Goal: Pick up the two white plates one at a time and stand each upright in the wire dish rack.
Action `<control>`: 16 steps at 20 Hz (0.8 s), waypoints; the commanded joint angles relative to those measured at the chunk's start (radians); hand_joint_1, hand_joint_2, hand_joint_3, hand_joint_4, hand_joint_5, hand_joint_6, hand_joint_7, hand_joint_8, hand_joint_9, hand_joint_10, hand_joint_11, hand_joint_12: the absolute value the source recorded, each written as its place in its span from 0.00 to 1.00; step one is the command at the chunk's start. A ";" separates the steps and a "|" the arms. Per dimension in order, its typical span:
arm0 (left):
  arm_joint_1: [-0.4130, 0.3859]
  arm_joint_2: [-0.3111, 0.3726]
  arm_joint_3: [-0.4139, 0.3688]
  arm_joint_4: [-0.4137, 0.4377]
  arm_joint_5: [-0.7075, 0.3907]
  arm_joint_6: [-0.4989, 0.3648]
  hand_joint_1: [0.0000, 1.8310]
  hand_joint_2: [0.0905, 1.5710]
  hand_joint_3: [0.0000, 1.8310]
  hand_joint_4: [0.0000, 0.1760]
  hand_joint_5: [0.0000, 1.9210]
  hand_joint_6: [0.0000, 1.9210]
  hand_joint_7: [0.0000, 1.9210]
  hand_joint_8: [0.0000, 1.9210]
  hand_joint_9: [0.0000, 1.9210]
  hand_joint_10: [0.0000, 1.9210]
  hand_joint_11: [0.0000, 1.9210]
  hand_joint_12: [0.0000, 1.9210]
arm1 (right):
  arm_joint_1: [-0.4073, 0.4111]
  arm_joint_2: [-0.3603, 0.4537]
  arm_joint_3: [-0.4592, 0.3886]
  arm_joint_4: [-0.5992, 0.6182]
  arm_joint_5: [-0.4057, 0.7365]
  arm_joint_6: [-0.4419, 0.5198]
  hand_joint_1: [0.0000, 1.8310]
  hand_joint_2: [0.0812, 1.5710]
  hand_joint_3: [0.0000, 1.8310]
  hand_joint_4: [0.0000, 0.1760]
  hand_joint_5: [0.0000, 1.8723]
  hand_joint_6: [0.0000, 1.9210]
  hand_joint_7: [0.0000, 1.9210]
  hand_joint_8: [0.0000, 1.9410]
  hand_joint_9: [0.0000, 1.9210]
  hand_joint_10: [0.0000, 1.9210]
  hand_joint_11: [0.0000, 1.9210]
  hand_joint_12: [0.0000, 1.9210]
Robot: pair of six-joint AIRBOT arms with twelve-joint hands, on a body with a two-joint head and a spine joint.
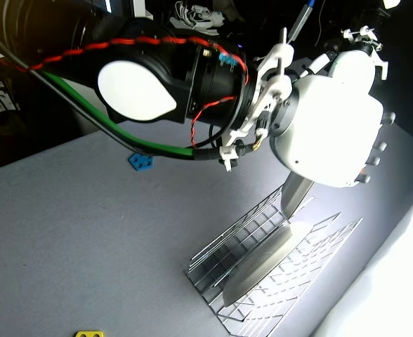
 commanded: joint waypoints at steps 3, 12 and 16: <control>-0.006 0.003 0.006 -0.063 -0.028 -0.004 0.00 0.68 0.00 0.00 0.00 0.00 0.00 0.00 0.00 0.00 0.00 0.00 | 0.016 -0.006 0.030 0.051 0.140 0.012 0.75 0.67 0.00 0.00 0.54 0.55 0.59 0.35 0.49 0.52 0.44 0.62; -0.006 0.001 0.006 -0.063 -0.028 -0.004 0.00 0.68 0.00 0.00 0.00 0.00 0.00 0.00 0.00 0.00 0.00 0.00 | 0.006 -0.026 0.068 0.050 0.113 -0.055 0.76 0.66 0.00 0.00 0.56 0.50 0.61 0.32 0.50 0.51 0.45 0.62; -0.006 0.000 0.007 -0.063 -0.028 -0.004 0.00 0.67 0.00 0.00 0.00 0.00 0.00 0.00 0.00 0.00 0.00 0.00 | -0.009 -0.045 0.088 0.047 0.114 -0.099 0.76 0.65 0.00 0.00 0.57 0.49 0.62 0.31 0.51 0.51 0.45 0.63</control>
